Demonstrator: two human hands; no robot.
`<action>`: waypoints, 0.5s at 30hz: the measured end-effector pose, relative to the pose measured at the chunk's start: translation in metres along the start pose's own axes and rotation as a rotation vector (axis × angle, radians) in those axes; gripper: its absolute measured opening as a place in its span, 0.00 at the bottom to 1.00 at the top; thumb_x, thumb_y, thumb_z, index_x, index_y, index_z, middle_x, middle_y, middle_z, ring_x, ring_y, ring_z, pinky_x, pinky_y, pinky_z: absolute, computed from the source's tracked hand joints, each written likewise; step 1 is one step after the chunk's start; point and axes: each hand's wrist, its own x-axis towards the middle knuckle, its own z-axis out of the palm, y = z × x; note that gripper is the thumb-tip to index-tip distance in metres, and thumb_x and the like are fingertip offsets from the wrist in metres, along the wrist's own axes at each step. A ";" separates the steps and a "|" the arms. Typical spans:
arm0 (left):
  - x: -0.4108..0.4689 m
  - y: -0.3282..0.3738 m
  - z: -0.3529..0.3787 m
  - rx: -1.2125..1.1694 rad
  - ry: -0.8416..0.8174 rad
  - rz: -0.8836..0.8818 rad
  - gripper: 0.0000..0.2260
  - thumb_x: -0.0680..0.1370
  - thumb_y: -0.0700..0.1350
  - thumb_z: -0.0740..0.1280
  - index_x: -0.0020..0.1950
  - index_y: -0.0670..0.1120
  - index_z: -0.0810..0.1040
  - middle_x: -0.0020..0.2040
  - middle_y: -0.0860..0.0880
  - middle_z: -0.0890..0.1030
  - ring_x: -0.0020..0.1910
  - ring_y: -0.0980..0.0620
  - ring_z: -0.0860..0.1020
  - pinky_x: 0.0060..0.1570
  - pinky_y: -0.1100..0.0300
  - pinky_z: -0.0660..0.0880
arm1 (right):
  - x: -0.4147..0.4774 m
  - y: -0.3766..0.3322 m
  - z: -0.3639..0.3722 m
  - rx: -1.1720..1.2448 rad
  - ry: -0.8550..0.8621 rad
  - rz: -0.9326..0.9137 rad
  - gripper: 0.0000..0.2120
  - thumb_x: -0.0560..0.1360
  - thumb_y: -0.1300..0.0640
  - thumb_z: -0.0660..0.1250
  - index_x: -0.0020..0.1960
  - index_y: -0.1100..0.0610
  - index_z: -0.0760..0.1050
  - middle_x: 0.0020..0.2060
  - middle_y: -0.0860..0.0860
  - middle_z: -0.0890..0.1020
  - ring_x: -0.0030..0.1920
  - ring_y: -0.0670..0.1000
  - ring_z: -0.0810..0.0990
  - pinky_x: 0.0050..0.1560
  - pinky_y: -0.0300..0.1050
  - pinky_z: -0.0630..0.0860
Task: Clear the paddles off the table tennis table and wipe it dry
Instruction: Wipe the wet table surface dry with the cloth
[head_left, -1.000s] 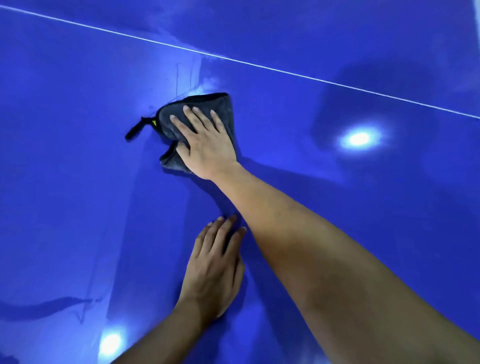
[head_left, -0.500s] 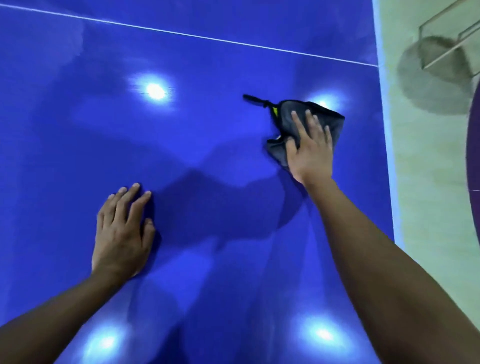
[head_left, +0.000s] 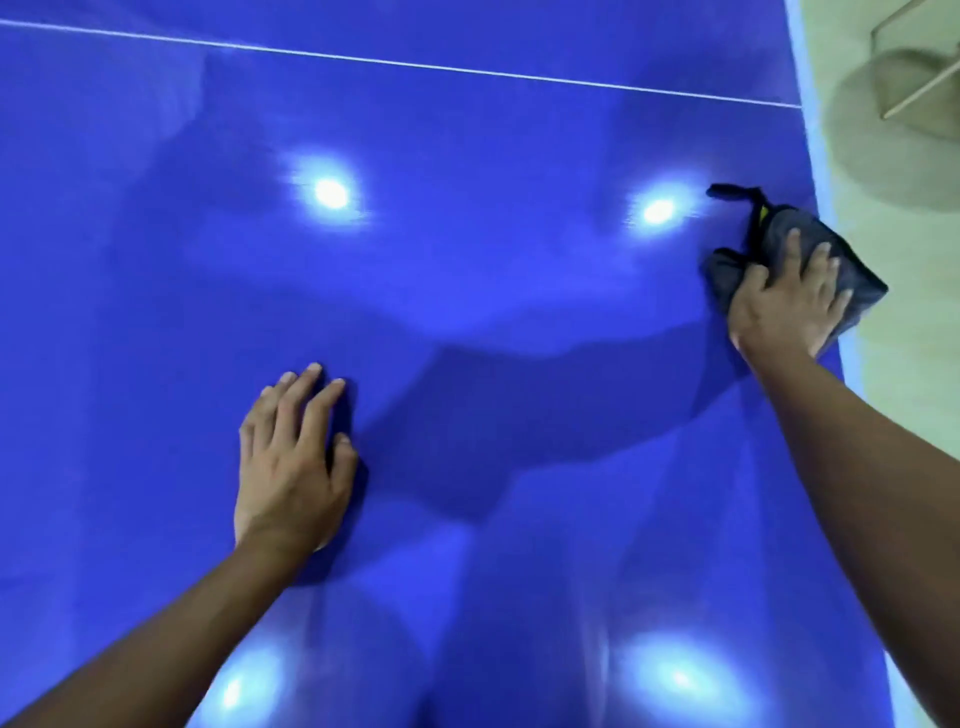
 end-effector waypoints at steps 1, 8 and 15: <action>-0.001 0.000 0.002 0.004 -0.001 0.005 0.23 0.79 0.47 0.58 0.73 0.42 0.72 0.77 0.43 0.68 0.77 0.38 0.64 0.75 0.41 0.59 | -0.009 -0.005 0.001 0.001 0.005 -0.039 0.32 0.80 0.44 0.47 0.83 0.49 0.51 0.82 0.56 0.52 0.82 0.56 0.49 0.80 0.61 0.43; -0.004 -0.014 -0.007 -0.201 -0.021 0.023 0.24 0.78 0.42 0.59 0.76 0.44 0.70 0.77 0.46 0.68 0.78 0.44 0.63 0.78 0.48 0.57 | -0.135 -0.136 0.045 -0.005 0.013 -0.576 0.33 0.78 0.44 0.48 0.82 0.50 0.57 0.81 0.58 0.58 0.81 0.59 0.56 0.80 0.60 0.47; -0.102 -0.037 -0.027 -0.120 -0.021 0.045 0.25 0.77 0.40 0.61 0.75 0.43 0.71 0.78 0.44 0.67 0.78 0.42 0.63 0.77 0.45 0.59 | -0.270 -0.285 0.074 -0.062 -0.074 -0.925 0.33 0.78 0.43 0.52 0.82 0.46 0.56 0.82 0.53 0.57 0.82 0.53 0.54 0.81 0.55 0.46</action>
